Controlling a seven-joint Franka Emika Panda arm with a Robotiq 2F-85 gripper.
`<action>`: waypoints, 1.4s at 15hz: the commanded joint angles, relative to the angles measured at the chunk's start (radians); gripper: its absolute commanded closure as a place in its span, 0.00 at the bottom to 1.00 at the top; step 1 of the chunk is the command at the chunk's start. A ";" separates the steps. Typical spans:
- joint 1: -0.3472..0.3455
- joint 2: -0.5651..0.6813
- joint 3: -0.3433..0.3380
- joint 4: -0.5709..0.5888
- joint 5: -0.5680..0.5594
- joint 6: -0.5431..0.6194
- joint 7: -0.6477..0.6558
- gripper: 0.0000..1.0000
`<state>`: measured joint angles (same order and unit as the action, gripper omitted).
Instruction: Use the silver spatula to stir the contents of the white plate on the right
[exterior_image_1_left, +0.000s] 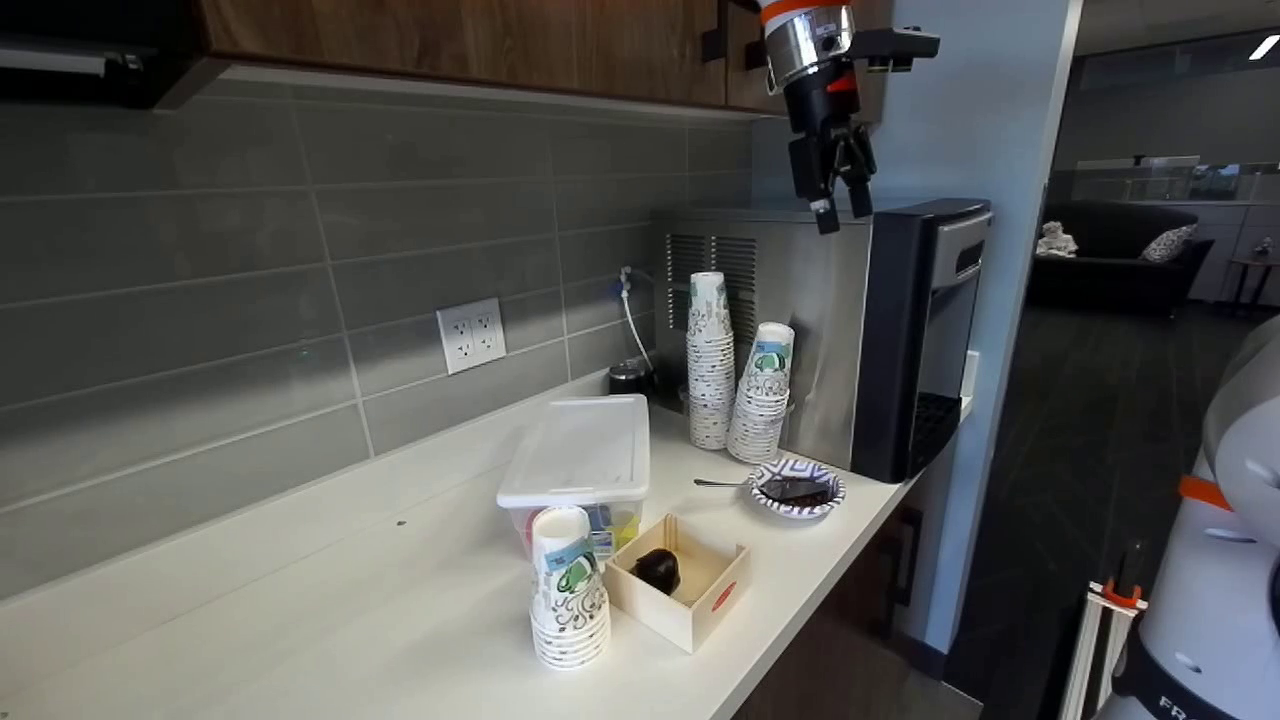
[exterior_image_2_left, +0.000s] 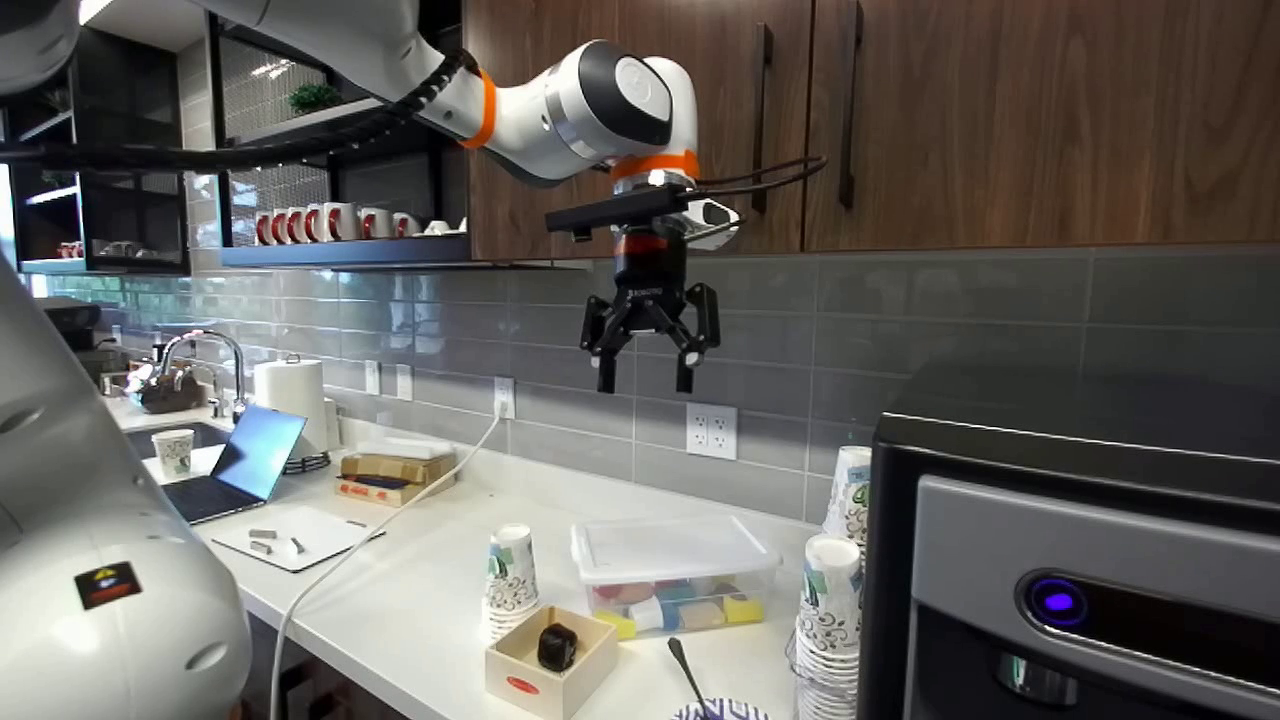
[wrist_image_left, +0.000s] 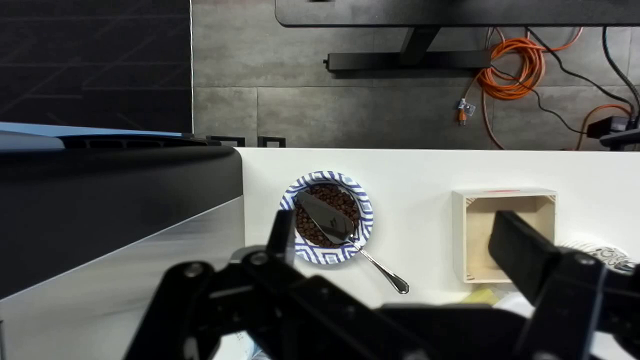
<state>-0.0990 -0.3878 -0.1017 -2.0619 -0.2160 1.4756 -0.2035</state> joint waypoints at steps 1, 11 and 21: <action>0.011 0.000 -0.009 0.002 -0.003 -0.002 0.003 0.00; 0.075 0.143 -0.009 0.021 -0.018 0.004 -0.275 0.00; 0.054 0.326 -0.022 -0.125 -0.021 0.469 -0.754 0.00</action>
<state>-0.0329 -0.0905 -0.1202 -2.1291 -0.2332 1.7882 -0.8355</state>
